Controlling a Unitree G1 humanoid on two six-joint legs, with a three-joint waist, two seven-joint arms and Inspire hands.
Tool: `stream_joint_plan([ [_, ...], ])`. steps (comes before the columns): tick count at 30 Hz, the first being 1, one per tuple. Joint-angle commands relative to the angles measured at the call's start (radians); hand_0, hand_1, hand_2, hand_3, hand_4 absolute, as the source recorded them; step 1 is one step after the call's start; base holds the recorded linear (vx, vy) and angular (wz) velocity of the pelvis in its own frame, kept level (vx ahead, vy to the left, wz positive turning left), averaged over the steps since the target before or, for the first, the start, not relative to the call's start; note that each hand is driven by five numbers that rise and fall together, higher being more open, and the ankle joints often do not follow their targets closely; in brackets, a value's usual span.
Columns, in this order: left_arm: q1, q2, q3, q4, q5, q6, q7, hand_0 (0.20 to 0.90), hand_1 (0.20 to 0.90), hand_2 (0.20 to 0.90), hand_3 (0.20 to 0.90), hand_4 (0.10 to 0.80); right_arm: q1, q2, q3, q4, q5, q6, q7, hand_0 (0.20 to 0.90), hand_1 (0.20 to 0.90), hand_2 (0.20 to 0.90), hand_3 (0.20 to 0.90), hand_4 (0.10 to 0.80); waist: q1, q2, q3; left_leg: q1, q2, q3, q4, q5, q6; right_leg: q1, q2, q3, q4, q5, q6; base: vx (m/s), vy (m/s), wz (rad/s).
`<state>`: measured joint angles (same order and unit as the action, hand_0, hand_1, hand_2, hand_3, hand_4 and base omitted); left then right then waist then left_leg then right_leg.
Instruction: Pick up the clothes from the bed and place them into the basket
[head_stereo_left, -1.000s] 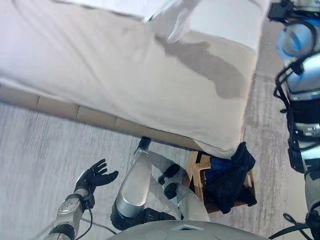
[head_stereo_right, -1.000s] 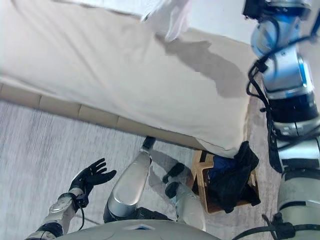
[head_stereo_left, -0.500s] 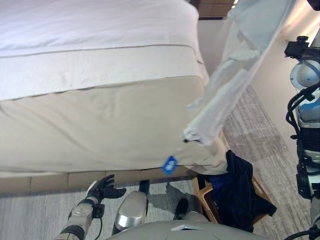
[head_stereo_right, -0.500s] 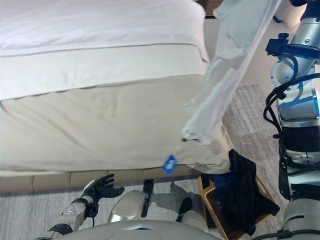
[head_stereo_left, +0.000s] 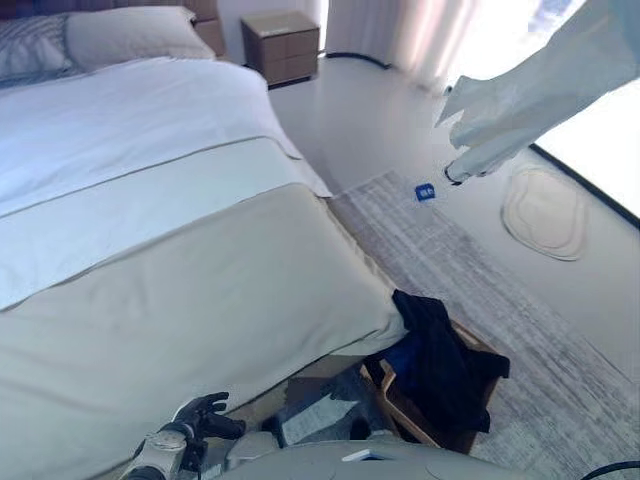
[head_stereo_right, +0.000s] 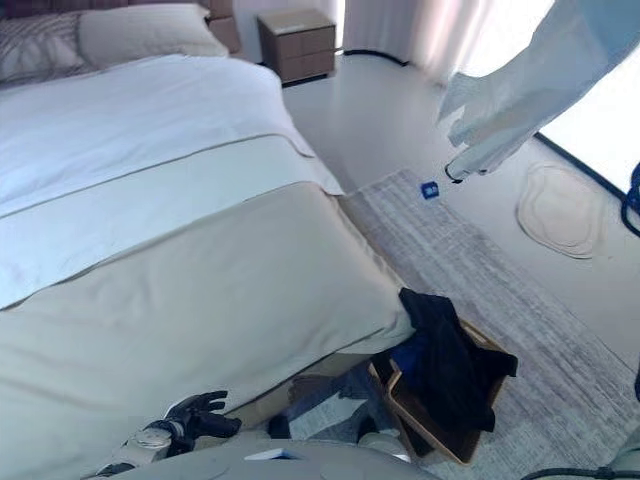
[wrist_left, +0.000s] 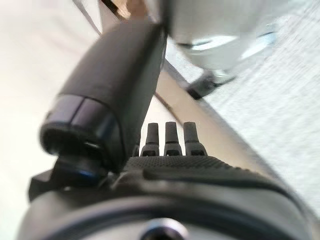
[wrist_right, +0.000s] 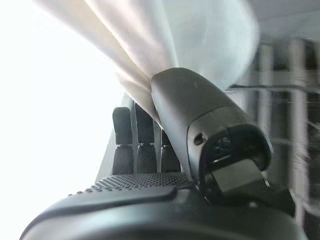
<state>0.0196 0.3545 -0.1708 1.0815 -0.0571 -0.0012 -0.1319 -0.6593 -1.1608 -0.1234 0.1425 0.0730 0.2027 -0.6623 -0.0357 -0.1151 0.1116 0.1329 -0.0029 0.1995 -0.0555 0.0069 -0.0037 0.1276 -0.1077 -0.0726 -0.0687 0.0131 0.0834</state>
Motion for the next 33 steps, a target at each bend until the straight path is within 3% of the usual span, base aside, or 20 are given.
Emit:
stream_joint_plan([
  [1, -0.038, 0.035, -0.072, 0.024, 0.032, -0.011, -0.039, 0.9, 0.9, 0.9, 0.9, 0.8, 0.019, -0.108, -0.065, 0.06, 0.036, 0.032, 0.12, 0.3, 0.3, 0.3, 0.2, 0.1, -0.003, 0.03, -0.069, -0.002, 0.002, -0.054, 0.038, -0.127, 0.021, -0.062, 0.05, 0.001, 0.04, -0.001, 0.014, -0.013, -0.069, -0.3],
  [9, -0.066, 0.033, -0.106, 0.004, 0.05, -0.012, -0.072, 0.9, 0.9, 0.9, 0.9, 0.8, 0.235, 0.04, -0.141, 0.065, -0.032, 0.011, 0.254, 0.3, 0.3, 0.3, 0.2, 0.1, -0.051, 0.054, -0.039, 0.007, 0.014, -0.017, 0.033, -0.124, 0.02, -0.082, 0.052, 0.034, 0.057, -0.005, 0.009, -0.002, -0.093, -0.23],
  [13, -0.066, 0.031, -0.119, -0.011, 0.059, -0.02, -0.073, 0.9, 0.9, 0.9, 0.9, 0.8, 0.305, 0.156, -0.113, 0.045, -0.066, 0.006, 0.29, 0.3, 0.3, 0.3, 0.2, 0.1, -0.062, 0.074, -0.012, -0.004, 0.022, -0.01, 0.026, -0.115, 0.016, -0.103, 0.05, 0.036, 0.06, -0.004, 0.01, -0.015, -0.108, -0.12],
  [18, -0.133, 0.022, -0.15, -0.038, 0.01, -0.03, -0.035, 0.9, 0.9, 0.9, 0.9, 0.8, 0.292, 0.278, -0.006, 0.085, -0.091, 0.054, 0.311, 0.3, 0.3, 0.3, 0.2, 0.1, -0.079, 0.105, 0.085, -0.111, 0.029, -0.008, 0.092, -0.114, 0.016, -0.218, 0.043, 0.038, 0.127, -0.019, -0.003, -0.17, -0.099, -0.12],
  [19, -0.148, 0.021, -0.151, -0.041, 0.0, -0.035, -0.028, 0.9, 0.9, 0.9, 0.9, 0.8, 0.28, 0.289, 0.01, 0.099, -0.091, 0.064, 0.305, 0.486, 0.486, 0.486, 0.417, 0.317, -0.082, 0.106, 0.105, -0.139, 0.031, -0.01, 0.119, -0.119, 0.017, -0.245, 0.041, 0.036, 0.151, -0.025, -0.006, -0.27, -0.122, -0.11],
  [20, -0.182, 0.018, -0.164, -0.048, -0.019, -0.039, -0.012, 0.9, 0.9, 0.9, 0.9, 0.8, 0.26, 0.31, 0.042, 0.13, -0.08, 0.093, 0.311, 0.9, 0.9, 0.9, 0.9, 0.8, -0.086, 0.112, 0.152, -0.186, 0.035, -0.018, 0.17, -0.13, 0.019, -0.285, 0.039, 0.033, 0.195, -0.04, -0.015, -0.291, -0.116, -0.07],
  [23, -0.255, 0.018, -0.195, -0.086, -0.079, -0.057, 0.039, 0.9, 0.9, 0.9, 0.9, 0.8, 0.203, 0.355, 0.141, 0.275, -0.082, 0.115, 0.315, 0.9, 0.9, 0.9, 0.9, 0.8, -0.091, 0.124, 0.269, -0.349, 0.043, -0.037, 0.354, -0.158, 0.021, -0.428, 0.026, 0.023, 0.34, -0.07, -0.044, -0.304, -0.13, -0.07],
  [25, -0.268, 0.019, -0.197, -0.096, -0.09, -0.062, 0.048, 0.9, 0.9, 0.9, 0.9, 0.8, 0.193, 0.368, 0.169, 0.323, -0.077, 0.103, 0.306, 0.9, 0.9, 0.9, 0.9, 0.8, -0.089, 0.129, 0.291, -0.386, 0.041, -0.042, 0.388, -0.161, 0.022, -0.462, 0.024, 0.018, 0.373, -0.077, -0.052, -0.121, -0.084, -0.01],
  [26, -0.287, 0.02, -0.2, -0.11, -0.114, -0.075, 0.055, 0.9, 0.9, 0.9, 0.9, 0.8, 0.177, 0.392, 0.211, 0.416, -0.089, 0.103, 0.286, 0.9, 0.9, 0.9, 0.9, 0.8, -0.084, 0.147, 0.324, -0.427, 0.039, -0.058, 0.435, -0.19, 0.018, -0.504, 0.025, 0.017, 0.429, -0.115, -0.058, -0.115, -0.12, 0.05],
  [30, -0.313, 0.019, -0.204, -0.165, -0.142, -0.109, 0.04, 0.9, 0.9, 0.9, 0.9, 0.8, 0.134, 0.463, 0.299, 0.69, -0.051, 0.082, 0.219, 0.9, 0.9, 0.9, 0.9, 0.8, -0.059, 0.206, 0.382, -0.508, 0.018, -0.085, 0.456, -0.162, 0.016, -0.577, 0.02, -0.01, 0.481, -0.134, -0.087, -0.093, -0.109, 0.06],
  [32, -0.314, 0.014, -0.207, -0.17, -0.146, -0.115, 0.031, 0.9, 0.9, 0.9, 0.9, 0.8, 0.127, 0.472, 0.305, 0.723, -0.061, 0.099, 0.207, 0.9, 0.9, 0.9, 0.9, 0.8, -0.055, 0.22, 0.39, -0.513, 0.013, -0.09, 0.453, -0.155, 0.014, -0.583, 0.019, -0.012, 0.484, -0.137, -0.091, -0.013, -0.018, 0.02],
  [33, -0.314, 0.004, -0.219, -0.175, -0.152, -0.127, 0.021, 0.9, 0.9, 0.9, 0.9, 0.8, 0.113, 0.489, 0.316, 0.776, -0.03, 0.097, 0.185, 0.9, 0.9, 0.9, 0.9, 0.8, -0.052, 0.245, 0.399, -0.52, 0.005, -0.097, 0.439, -0.139, 0.01, -0.594, 0.019, -0.016, 0.486, -0.139, -0.096, -0.085, 0.034, 0.01],
])
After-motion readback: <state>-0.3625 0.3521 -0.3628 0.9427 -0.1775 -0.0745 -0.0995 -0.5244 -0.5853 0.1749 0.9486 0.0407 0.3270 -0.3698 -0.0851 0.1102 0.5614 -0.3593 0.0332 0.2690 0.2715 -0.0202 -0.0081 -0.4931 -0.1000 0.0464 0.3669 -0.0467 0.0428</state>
